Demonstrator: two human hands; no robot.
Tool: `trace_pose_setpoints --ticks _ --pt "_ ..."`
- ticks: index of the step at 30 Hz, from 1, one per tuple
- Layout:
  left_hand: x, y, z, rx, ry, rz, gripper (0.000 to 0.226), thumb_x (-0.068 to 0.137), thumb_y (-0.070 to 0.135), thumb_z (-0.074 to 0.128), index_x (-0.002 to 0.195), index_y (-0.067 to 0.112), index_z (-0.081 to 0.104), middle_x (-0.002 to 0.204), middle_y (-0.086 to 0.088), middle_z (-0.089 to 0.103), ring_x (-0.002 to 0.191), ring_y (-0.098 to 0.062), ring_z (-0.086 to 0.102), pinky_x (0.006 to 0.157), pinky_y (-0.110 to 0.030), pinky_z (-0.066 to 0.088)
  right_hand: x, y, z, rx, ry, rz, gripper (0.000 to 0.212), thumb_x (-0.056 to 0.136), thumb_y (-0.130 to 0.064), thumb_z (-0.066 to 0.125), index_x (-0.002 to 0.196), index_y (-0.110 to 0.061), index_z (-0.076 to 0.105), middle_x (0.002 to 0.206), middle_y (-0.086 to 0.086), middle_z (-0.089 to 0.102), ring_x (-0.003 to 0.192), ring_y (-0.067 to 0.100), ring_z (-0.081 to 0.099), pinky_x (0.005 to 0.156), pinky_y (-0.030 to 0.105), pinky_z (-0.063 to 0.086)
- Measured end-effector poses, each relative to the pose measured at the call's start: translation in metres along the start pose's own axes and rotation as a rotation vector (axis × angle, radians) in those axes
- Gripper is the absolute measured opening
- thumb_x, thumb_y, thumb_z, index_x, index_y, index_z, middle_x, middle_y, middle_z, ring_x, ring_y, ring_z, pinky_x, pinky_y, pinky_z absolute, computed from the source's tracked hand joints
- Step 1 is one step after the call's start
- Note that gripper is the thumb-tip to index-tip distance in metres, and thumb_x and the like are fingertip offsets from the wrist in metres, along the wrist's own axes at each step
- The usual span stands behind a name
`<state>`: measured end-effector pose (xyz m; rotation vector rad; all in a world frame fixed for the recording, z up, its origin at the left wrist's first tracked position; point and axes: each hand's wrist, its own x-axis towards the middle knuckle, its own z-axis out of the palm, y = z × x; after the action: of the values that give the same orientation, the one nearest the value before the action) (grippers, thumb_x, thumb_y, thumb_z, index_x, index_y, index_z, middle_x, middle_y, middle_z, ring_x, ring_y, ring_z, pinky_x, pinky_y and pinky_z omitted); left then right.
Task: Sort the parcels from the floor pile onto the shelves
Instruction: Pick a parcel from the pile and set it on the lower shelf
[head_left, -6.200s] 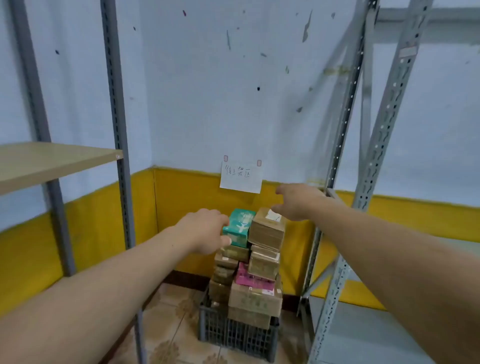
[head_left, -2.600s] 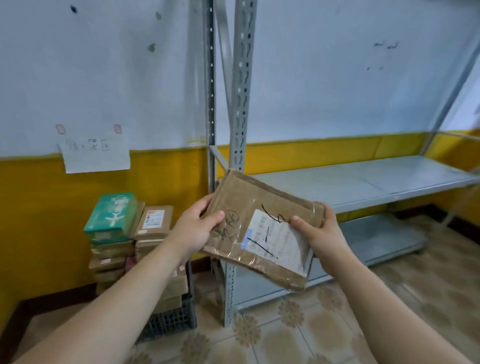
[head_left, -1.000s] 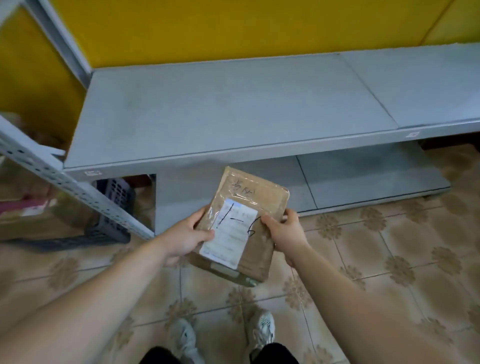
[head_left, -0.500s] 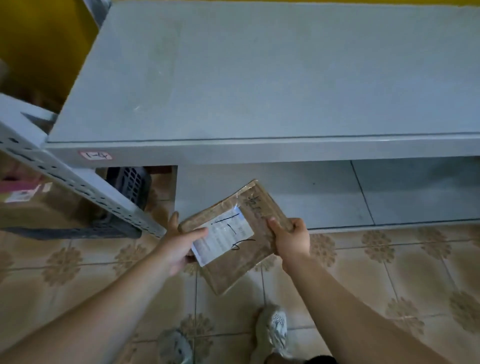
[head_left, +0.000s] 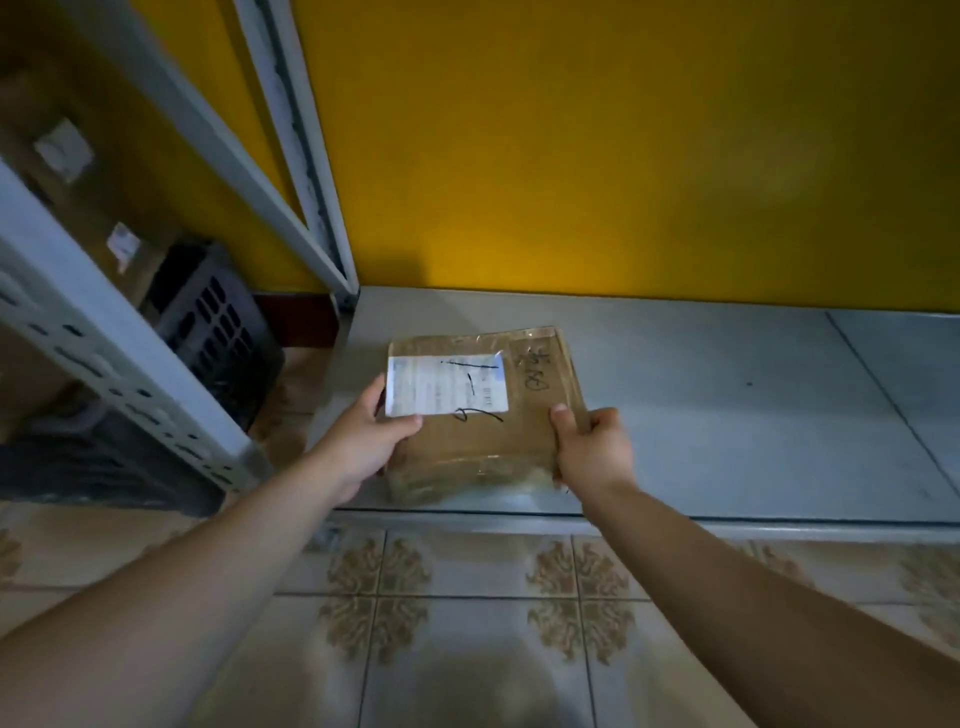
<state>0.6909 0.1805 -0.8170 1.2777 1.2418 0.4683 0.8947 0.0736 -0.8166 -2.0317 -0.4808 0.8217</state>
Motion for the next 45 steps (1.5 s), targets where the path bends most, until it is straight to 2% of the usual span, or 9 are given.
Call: trace_pose_setpoints --ticks 4,7,10,13,17,21,29,34,45 --pt "0.027 -0.002 -0.002 -0.011 0.001 0.074 0.056 0.096 0.021 0.058 0.146 0.035 0.038 0.118 0.006 0.058 0.108 -0.015 0.058 0.103 -0.041 0.044 0.022 -0.01 0.003 -0.166 -0.025 -0.07 0.044 0.097 -0.046 0.054 0.122 -0.012 0.043 0.122 0.013 0.054 0.106 0.03 0.059 0.095 0.049 0.052" --pt "0.04 -0.01 -0.007 0.044 0.056 0.101 0.042 0.104 0.036 0.037 0.146 0.03 0.04 0.137 0.0 0.052 0.127 -0.019 0.047 0.108 -0.037 0.035 0.011 -0.023 0.004 -0.675 0.04 -0.409 0.074 0.095 -0.054 0.053 0.151 -0.021 0.019 0.153 0.011 0.024 0.143 0.032 0.022 0.117 0.049 0.023" --pt "0.055 -0.04 -0.021 0.322 0.197 0.048 0.053 0.099 0.042 0.043 0.147 0.02 0.038 0.15 -0.007 0.04 0.137 -0.026 0.039 0.114 -0.038 0.028 -0.012 -0.036 0.028 -1.067 -0.176 -0.692 0.091 0.085 -0.081 0.034 0.156 -0.035 0.0 0.166 0.003 -0.004 0.152 0.03 -0.008 0.12 0.055 -0.003" --pt "0.071 -0.075 -0.034 0.744 0.21 0.132 0.049 0.098 0.038 0.048 0.141 0.016 0.045 0.144 -0.011 0.046 0.131 -0.029 0.044 0.11 -0.044 0.034 -0.008 -0.032 0.05 -1.265 -0.305 -0.727 0.093 0.081 -0.088 0.022 0.156 -0.038 -0.005 0.166 0.002 -0.011 0.151 0.035 -0.011 0.118 0.063 -0.004" --pt "0.087 -0.096 -0.035 1.127 0.124 0.138 0.064 0.096 0.054 0.037 0.149 0.02 0.029 0.155 -0.012 0.026 0.141 -0.034 0.023 0.113 -0.046 0.024 0.022 -0.038 0.057 -1.299 -0.223 -0.739 0.089 0.083 -0.086 0.02 0.155 -0.04 -0.002 0.167 0.002 -0.003 0.151 0.038 -0.005 0.118 0.065 0.002" --pt "0.095 -0.099 -0.029 1.162 0.119 0.105 0.071 0.096 0.062 0.027 0.155 0.03 0.004 0.163 -0.001 -0.007 0.149 -0.026 -0.008 0.118 -0.049 0.001 0.042 -0.051 0.072 -1.31 -0.186 -0.714 0.087 0.084 -0.085 0.019 0.156 -0.04 0.0 0.167 0.002 -0.002 0.149 0.044 -0.012 0.114 0.07 -0.001" --pt "0.096 -0.107 -0.025 1.211 0.154 0.213 0.077 0.093 0.065 0.024 0.155 0.027 0.0 0.163 -0.001 -0.009 0.149 -0.02 -0.012 0.12 -0.042 -0.003 0.079 -0.079 0.101 -1.284 -0.101 -0.722 0.087 0.085 -0.085 0.021 0.156 -0.038 0.006 0.167 0.003 0.004 0.15 0.044 0.0 0.113 0.071 0.002" --pt "0.092 -0.105 -0.024 1.271 0.127 0.187 0.104 0.064 0.081 -0.004 0.153 0.028 -0.013 0.161 -0.002 -0.019 0.148 -0.02 -0.019 0.12 -0.042 -0.008 0.097 -0.094 0.128 -1.281 -0.059 -0.753 0.087 0.085 -0.084 0.021 0.157 -0.036 0.009 0.166 0.006 0.007 0.149 0.045 0.004 0.112 0.073 0.005" --pt "0.096 -0.107 -0.024 1.251 0.114 0.206 0.102 0.062 0.083 -0.007 0.152 0.034 -0.016 0.158 0.002 -0.027 0.143 -0.016 -0.03 0.118 -0.041 -0.014 0.118 -0.118 0.166 -1.276 -0.036 -0.8 0.089 0.085 -0.084 0.022 0.157 -0.034 0.011 0.166 0.01 0.011 0.149 0.046 0.006 0.111 0.073 0.006"
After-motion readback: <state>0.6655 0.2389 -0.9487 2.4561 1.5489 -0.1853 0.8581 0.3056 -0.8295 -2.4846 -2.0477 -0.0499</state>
